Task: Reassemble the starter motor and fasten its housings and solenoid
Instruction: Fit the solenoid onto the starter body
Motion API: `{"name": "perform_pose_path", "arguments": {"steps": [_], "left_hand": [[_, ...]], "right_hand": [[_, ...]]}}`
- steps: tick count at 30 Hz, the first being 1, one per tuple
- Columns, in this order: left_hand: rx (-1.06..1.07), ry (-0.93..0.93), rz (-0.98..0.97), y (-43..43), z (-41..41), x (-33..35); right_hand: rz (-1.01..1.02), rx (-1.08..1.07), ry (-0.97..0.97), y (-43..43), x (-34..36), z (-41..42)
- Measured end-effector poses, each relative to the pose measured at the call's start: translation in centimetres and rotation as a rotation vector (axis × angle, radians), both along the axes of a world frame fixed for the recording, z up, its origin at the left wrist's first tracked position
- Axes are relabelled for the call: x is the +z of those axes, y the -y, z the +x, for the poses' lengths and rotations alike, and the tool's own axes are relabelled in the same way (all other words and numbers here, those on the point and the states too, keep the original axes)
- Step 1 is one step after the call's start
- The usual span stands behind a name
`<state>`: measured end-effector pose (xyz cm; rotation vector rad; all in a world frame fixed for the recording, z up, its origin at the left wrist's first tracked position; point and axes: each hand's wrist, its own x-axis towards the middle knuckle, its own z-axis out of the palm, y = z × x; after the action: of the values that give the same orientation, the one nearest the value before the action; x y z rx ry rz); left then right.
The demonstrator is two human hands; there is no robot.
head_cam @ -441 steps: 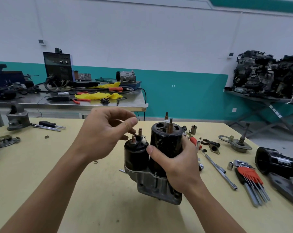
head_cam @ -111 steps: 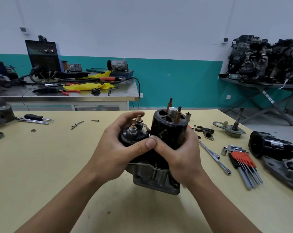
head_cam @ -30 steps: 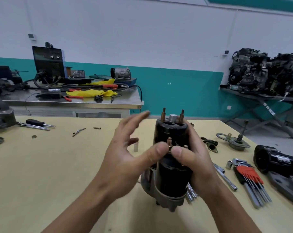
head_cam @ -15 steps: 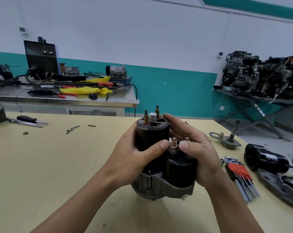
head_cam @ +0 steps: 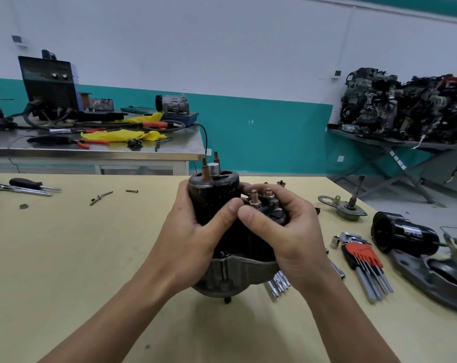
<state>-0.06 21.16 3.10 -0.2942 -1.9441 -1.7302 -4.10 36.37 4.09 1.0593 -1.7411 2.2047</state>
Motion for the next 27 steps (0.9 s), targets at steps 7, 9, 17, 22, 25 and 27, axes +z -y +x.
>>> {"name": "perform_pose_path", "arguments": {"steps": [7, 9, 17, 22, 25, 27], "left_hand": [[0.026, -0.007, 0.000, 0.05, 0.24, -0.12], [0.037, -0.011, -0.001, 0.09, 0.32, -0.16], [0.053, -0.016, -0.015, -0.31, 0.33, -0.09], [0.054, -0.024, -0.005, -0.56, 0.53, -0.02], [0.058, -0.032, -0.018, -0.69, 0.50, 0.09], [0.058, -0.032, -0.023, -0.71, 0.45, 0.13]], "right_hand": [[-0.026, -0.018, 0.017, 0.01, -0.29, -0.21], [0.002, -0.040, -0.027, 0.17, -0.32, -0.21], [-0.019, -0.001, -0.030, -0.17, -0.54, -0.39], [-0.019, -0.023, 0.003, -0.16, -0.47, -0.40], [0.023, -0.032, -0.036, -0.05, -0.50, -0.41], [0.018, -0.016, -0.031, -0.12, -0.52, -0.43]]}}
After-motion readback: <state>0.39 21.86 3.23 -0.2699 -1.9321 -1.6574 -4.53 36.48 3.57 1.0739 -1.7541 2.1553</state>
